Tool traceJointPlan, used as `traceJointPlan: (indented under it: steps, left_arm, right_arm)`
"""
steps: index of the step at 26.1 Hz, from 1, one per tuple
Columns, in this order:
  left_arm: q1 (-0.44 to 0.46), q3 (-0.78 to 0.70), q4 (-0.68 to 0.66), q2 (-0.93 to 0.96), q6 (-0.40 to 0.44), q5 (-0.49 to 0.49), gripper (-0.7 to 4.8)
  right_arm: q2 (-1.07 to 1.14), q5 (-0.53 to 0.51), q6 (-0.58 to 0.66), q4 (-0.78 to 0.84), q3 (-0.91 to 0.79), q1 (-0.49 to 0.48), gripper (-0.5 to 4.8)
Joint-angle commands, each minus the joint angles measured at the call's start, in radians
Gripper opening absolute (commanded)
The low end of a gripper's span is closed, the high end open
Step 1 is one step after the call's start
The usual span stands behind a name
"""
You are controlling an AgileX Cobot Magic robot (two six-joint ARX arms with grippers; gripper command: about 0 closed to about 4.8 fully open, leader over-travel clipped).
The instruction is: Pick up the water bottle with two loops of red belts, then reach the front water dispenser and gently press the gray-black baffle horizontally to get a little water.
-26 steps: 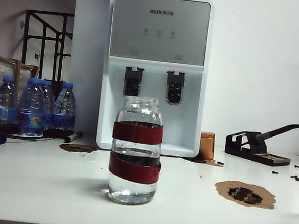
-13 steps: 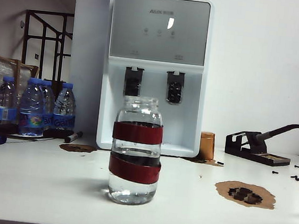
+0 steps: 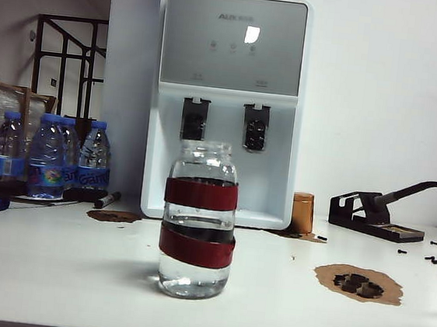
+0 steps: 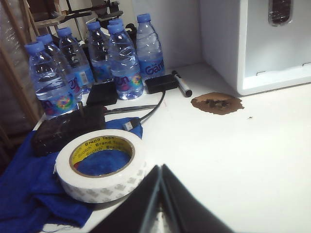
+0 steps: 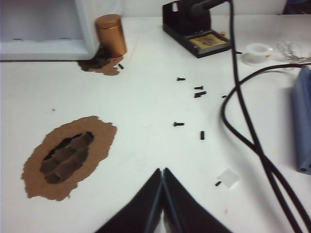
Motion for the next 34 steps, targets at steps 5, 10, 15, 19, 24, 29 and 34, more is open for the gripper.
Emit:
traceJointPlan:
  steps: [5,10,15,19,24,29,34]
  left_arm:
    - [0.002,-0.002,-0.002,-0.002,0.002,-0.002,-0.05]
    - [0.002,-0.001,-0.002,-0.001,0.002,-0.002,-0.05]
    - [0.002,-0.001,-0.002,-0.001,0.002,-0.002,-0.05]
    - [0.002,-0.001,-0.002,-0.001,0.002,-0.002,-0.05]
    - [0.002,-0.001,-0.002,-0.001,0.002,-0.002,-0.05]
    - [0.002,-0.001,-0.002,-0.001,0.002,-0.002,-0.05]
    - [0.002,-0.001,-0.002,-0.001,0.002,-0.002,-0.05]
  right_arm:
    - [0.003,0.065,0.013,0.008,-0.004,0.000,-0.03]
    - [0.003,-0.082,0.026,0.007,-0.004,0.001,-0.02]
    - [0.003,-0.080,0.063,0.007,-0.004,0.002,-0.02]
    - [0.003,-0.080,0.063,0.007,-0.004,0.002,-0.02]
    - [0.003,-0.080,0.063,0.006,-0.004,0.002,-0.02]
    - [0.003,-0.080,0.063,0.009,-0.004,0.002,-0.01]
    - [0.001,-0.080,0.062,0.022,-0.004,0.001,-0.01]
